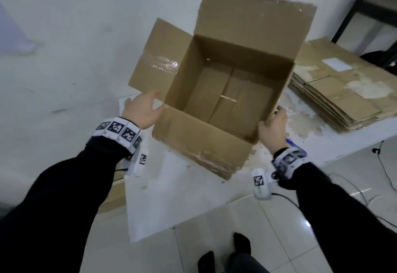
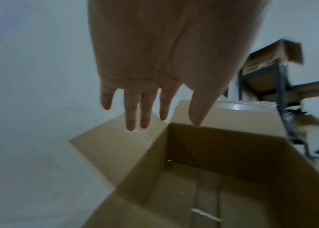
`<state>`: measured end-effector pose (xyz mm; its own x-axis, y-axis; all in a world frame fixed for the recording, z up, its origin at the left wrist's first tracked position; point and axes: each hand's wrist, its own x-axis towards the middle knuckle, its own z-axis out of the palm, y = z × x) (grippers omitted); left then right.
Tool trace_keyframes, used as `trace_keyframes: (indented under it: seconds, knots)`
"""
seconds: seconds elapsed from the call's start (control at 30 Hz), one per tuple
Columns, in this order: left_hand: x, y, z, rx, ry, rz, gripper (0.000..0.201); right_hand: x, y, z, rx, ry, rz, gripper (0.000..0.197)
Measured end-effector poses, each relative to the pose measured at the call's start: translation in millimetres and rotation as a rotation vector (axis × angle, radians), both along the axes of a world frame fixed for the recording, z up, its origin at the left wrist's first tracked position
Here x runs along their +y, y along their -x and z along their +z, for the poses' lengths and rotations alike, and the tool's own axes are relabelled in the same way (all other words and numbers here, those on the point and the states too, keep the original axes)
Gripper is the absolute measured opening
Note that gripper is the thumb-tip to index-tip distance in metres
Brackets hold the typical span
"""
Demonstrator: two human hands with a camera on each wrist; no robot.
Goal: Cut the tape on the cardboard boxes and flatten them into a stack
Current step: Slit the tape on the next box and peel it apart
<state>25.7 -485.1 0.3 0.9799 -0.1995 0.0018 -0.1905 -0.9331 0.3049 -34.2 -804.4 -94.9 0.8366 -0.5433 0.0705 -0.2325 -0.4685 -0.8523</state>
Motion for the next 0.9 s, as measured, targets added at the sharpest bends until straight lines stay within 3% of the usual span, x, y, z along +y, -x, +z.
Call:
trace_keyframes:
  seconds: [0.07,0.17,0.3,0.43,0.5,0.63,0.8,0.9]
  knots:
    - [-35,4,23,-0.134,0.217,-0.196,0.061,31,11,-17,-0.107,0.036,0.000,0.071]
    - [-90,6,45,-0.160,0.319,-0.373,0.071,79,29,-51,-0.107,-0.052,-0.018,0.078]
    - [-125,2,43,-0.070,0.392,-0.348,0.082,111,41,-73,-0.097,0.025,-0.017,0.076]
    - [-138,-6,37,-0.164,0.384,-0.370,0.099,116,39,-72,-0.025,0.090,-0.014,0.075]
    - [-145,-12,42,-0.183,0.398,-0.367,0.104,122,38,-76,0.021,0.094,0.013,0.063]
    - [-167,-27,49,-0.193,0.468,-0.364,0.110,110,26,-80,0.183,0.397,0.104,0.045]
    - [-192,-47,50,-0.200,0.516,-0.210,0.123,86,2,-81,0.013,0.381,0.137,0.052]
    - [-203,-60,46,-0.159,0.377,-0.179,0.122,76,-1,-82,0.000,0.360,0.191,0.081]
